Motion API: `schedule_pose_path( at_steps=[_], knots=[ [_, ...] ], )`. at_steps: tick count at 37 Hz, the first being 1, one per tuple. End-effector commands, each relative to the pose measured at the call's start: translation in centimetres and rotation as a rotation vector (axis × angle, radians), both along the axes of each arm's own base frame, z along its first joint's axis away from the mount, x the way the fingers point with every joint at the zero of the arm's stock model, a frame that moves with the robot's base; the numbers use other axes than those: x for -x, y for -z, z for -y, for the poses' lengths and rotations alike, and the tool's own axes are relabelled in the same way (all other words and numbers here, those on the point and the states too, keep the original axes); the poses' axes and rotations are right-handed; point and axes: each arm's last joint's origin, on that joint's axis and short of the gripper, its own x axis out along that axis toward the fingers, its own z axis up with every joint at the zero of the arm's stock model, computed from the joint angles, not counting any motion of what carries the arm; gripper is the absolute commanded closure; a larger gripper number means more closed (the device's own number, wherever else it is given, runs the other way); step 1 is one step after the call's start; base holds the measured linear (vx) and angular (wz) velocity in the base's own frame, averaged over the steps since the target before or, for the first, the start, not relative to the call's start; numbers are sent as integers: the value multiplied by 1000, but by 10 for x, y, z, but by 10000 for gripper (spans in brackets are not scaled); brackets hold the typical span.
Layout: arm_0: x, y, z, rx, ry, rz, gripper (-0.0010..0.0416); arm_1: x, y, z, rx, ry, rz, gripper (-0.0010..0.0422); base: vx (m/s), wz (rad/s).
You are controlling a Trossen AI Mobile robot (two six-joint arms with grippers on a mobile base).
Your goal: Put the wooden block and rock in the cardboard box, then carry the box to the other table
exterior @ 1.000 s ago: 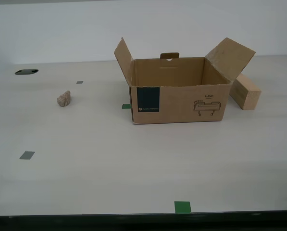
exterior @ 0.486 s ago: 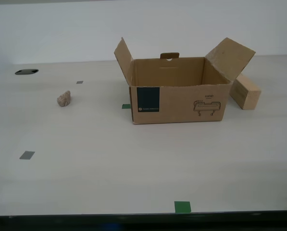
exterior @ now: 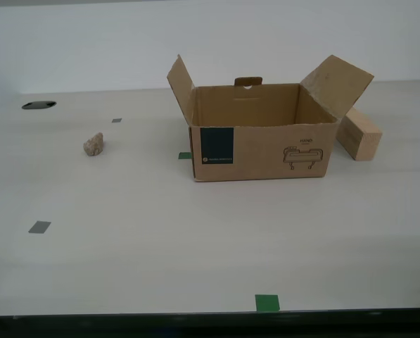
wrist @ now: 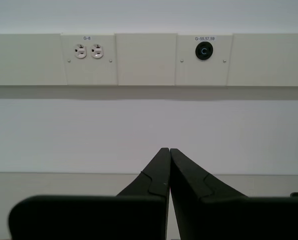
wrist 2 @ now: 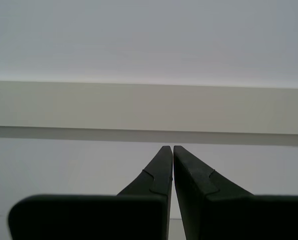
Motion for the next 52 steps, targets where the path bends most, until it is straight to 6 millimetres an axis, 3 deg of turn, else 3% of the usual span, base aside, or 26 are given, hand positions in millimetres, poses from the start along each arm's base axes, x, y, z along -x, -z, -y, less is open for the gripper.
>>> schedule_pose_path(
  at_steps=[1,16,25,34,43,52],
  knots=[
    [0,-2,0,-3,0,-12,406,0,-1,0,0,2,6,412,0,0],
    [-1,-39,0,-6,1,-264,406,0,1,0,89,20,-11,412,0,0],
    [10,-75,0,-13,3,-423,406,-2,16,0,93,14,-164,412,0,0],
    [23,-111,0,-14,3,-440,406,-3,22,1,126,21,-343,412,0,0],
    [30,-125,0,-30,6,-454,406,-2,7,2,127,51,-453,412,0,0],
    [31,-122,0,-46,10,-484,406,5,-21,2,201,35,-597,412,0,0]
  ],
)
